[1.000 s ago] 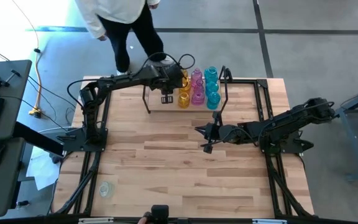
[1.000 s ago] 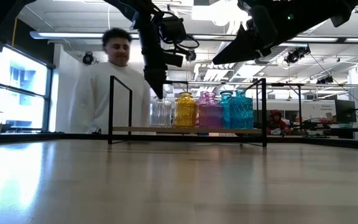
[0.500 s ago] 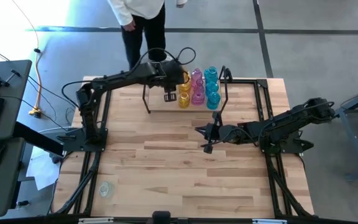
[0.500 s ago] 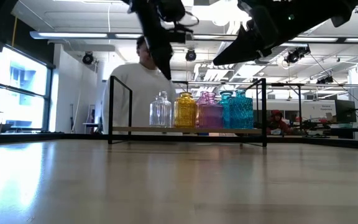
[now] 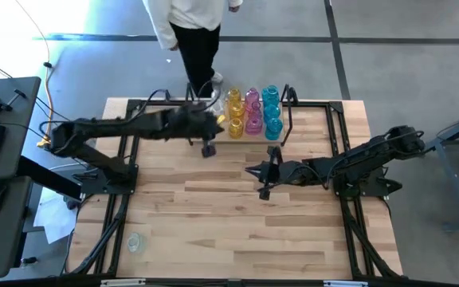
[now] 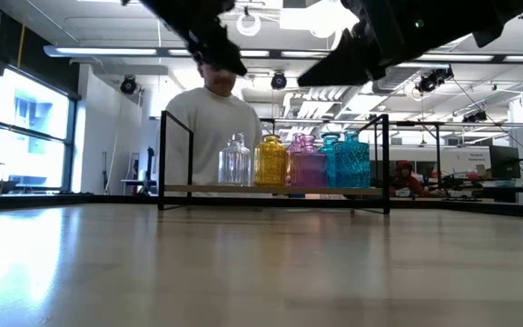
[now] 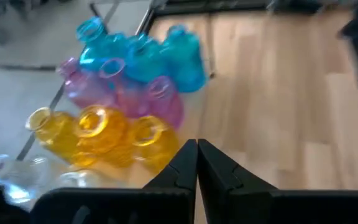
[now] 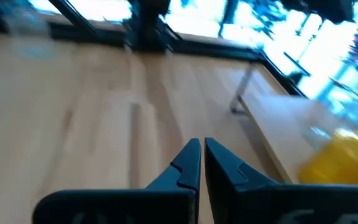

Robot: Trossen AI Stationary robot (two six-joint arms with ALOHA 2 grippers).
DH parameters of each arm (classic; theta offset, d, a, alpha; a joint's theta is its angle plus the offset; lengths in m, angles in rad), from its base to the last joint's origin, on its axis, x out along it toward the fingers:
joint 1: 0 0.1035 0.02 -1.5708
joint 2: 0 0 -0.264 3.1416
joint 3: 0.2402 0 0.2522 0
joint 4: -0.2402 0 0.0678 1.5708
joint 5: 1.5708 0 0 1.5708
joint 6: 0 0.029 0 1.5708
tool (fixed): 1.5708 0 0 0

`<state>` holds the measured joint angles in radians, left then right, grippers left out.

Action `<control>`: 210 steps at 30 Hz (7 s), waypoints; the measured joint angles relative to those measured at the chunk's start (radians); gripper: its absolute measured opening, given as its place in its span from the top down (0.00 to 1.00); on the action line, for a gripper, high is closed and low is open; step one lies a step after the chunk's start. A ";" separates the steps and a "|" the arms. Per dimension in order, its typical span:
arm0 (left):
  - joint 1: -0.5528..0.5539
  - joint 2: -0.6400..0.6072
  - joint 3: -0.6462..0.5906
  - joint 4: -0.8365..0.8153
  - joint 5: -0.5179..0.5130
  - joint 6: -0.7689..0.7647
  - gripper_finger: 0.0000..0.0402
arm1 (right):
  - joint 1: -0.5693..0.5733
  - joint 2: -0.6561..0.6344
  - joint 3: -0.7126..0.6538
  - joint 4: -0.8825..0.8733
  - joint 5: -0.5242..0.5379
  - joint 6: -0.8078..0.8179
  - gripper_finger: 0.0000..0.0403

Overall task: Sort vases onto shelf
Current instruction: Put the transparent vase on the shelf aligned with the other transparent vases

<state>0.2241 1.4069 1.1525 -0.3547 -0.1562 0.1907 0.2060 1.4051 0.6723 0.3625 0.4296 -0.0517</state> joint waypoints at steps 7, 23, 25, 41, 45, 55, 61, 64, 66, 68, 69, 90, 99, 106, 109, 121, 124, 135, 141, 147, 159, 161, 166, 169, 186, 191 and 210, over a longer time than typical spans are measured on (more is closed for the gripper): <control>-0.180 -0.171 -0.204 0.091 -0.002 -0.111 1.00 | -0.009 0.017 0.000 0.115 -0.105 -0.002 0.99; -0.629 -0.247 -0.323 -0.019 -0.012 -0.472 1.00 | 0.059 0.127 -0.001 0.232 -0.064 0.052 0.99; -0.677 -0.259 -0.322 -0.072 -0.011 -0.548 1.00 | 0.058 0.135 -0.001 0.238 -0.063 0.052 0.99; -1.071 -0.272 -0.233 -0.467 0.137 -1.158 0.98 | 0.063 0.129 -0.001 0.219 -0.065 0.051 0.99; -1.132 -0.253 -0.233 -0.528 0.216 -1.278 0.92 | 0.063 0.129 -0.001 0.214 -0.065 0.051 0.99; -1.229 -0.150 -0.233 -0.570 0.291 -1.305 0.75 | 0.063 0.129 -0.001 0.208 -0.065 0.052 0.99; -1.256 -0.074 -0.233 -0.586 0.297 -1.262 0.69 | 0.063 0.129 -0.001 0.208 -0.065 0.052 0.99; -1.257 -0.052 -0.234 -0.603 0.297 -1.262 0.68 | 0.063 0.129 -0.001 0.208 -0.065 0.052 0.99; -1.257 -0.042 -0.234 -0.603 0.296 -1.262 0.68 | 0.063 0.129 -0.001 0.207 -0.065 0.054 0.99; -1.257 -0.037 -0.234 -0.603 0.296 -1.262 0.68 | 0.063 0.129 -0.001 0.207 -0.065 0.055 0.99; -1.257 -0.033 -0.234 -0.604 0.296 -1.262 0.68 | 0.063 0.129 -0.001 0.207 -0.065 0.055 0.99; -1.252 0.008 -0.234 -0.589 0.304 -1.225 0.88 | 0.063 0.129 -0.001 0.207 -0.065 0.055 0.99; -1.173 -0.014 -0.234 -0.590 0.286 -1.222 0.96 | 0.063 0.129 -0.001 0.207 -0.065 0.055 0.99; -0.988 -0.072 -0.235 -0.613 0.277 -1.236 0.98 | 0.063 0.129 -0.001 0.203 -0.065 0.055 0.99; -0.883 -0.106 -0.235 -0.614 0.271 -1.234 0.98 | 0.063 0.129 -0.001 0.202 -0.065 0.055 0.99; -0.423 -0.181 -0.123 -0.596 0.245 -1.027 0.98 | 0.063 0.124 -0.001 0.147 -0.066 0.074 0.99; -0.303 -0.151 -0.055 -0.629 0.248 -0.957 0.98 | 0.063 0.124 -0.001 0.144 -0.066 0.074 0.99; 0.093 -0.017 0.132 -0.631 0.412 -0.799 0.98 | 0.063 0.124 -0.001 0.118 -0.066 0.081 0.99; 0.188 0.141 0.316 -0.736 0.422 -0.684 0.98 | 0.063 0.124 -0.001 0.115 -0.066 0.081 0.99; 0.261 0.289 0.454 -0.807 0.417 -0.651 0.98 | 0.063 0.124 -0.001 0.091 -0.066 0.098 0.99; 0.284 0.385 0.533 -0.847 0.408 -0.476 0.98 | 0.063 0.124 -0.001 0.072 -0.066 0.104 0.99; 0.255 0.379 0.533 -0.888 0.407 -0.378 0.98 | 0.063 0.124 -0.001 0.072 -0.066 0.104 0.99; 0.134 0.380 0.531 -0.943 0.348 -0.168 0.97 | 0.063 0.124 -0.001 0.071 -0.066 0.100 0.99; 0.040 0.379 0.511 -0.925 0.291 -0.053 0.97 | 0.063 0.124 -0.001 0.068 -0.066 0.100 0.99; -0.162 0.379 0.293 -0.713 0.122 0.426 0.98 | 0.063 0.125 -0.001 0.059 -0.066 0.108 0.99; -0.162 0.380 0.275 -0.710 0.122 0.465 0.98 | 0.063 0.125 -0.001 0.059 -0.066 0.108 0.99; -0.169 0.445 0.273 -0.752 0.073 0.468 0.87 | 0.063 0.125 -0.001 0.045 -0.067 0.123 0.99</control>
<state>0.0552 1.8515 1.4251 -1.1066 -0.0831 0.6590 0.2691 1.5299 0.6712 0.4071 0.3630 0.0715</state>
